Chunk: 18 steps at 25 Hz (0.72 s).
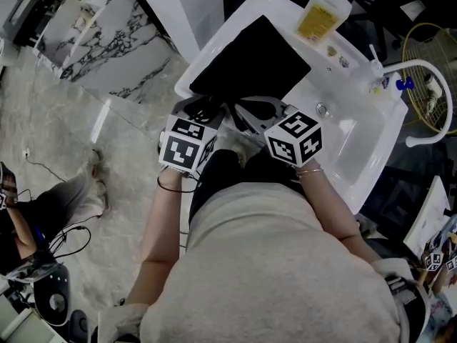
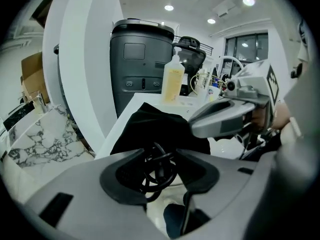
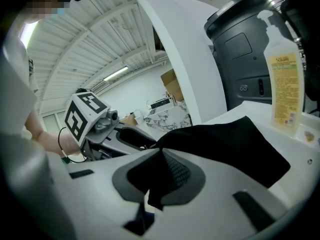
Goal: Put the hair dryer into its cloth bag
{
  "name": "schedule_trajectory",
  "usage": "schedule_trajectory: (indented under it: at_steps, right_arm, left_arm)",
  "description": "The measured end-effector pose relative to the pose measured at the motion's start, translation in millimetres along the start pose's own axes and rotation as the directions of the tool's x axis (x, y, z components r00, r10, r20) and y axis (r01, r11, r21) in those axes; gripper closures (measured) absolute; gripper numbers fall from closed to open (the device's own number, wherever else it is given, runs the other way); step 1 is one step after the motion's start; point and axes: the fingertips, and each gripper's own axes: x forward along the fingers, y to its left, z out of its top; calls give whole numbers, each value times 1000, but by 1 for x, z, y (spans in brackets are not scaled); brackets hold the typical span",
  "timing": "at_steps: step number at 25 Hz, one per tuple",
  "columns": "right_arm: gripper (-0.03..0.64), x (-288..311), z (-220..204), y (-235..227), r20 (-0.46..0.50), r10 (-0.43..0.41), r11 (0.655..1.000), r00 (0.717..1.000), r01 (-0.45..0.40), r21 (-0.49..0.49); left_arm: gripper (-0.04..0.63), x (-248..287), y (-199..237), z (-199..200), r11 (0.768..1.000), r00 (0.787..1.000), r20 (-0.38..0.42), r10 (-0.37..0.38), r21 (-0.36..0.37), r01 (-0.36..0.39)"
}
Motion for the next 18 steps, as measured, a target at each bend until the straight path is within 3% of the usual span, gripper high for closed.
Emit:
schedule_trajectory:
  at_steps: [8, 18]
  right_arm:
    - [604, 1, 1, -1, 6, 0, 1000, 1000, 0, 18]
    - [604, 1, -3, 0, 8, -1, 999, 1000, 0, 38]
  left_arm:
    - [403, 8, -1, 19, 1000, 1000, -2, -7, -24, 7]
    - [403, 24, -3, -6, 1000, 999, -50, 21, 8, -21]
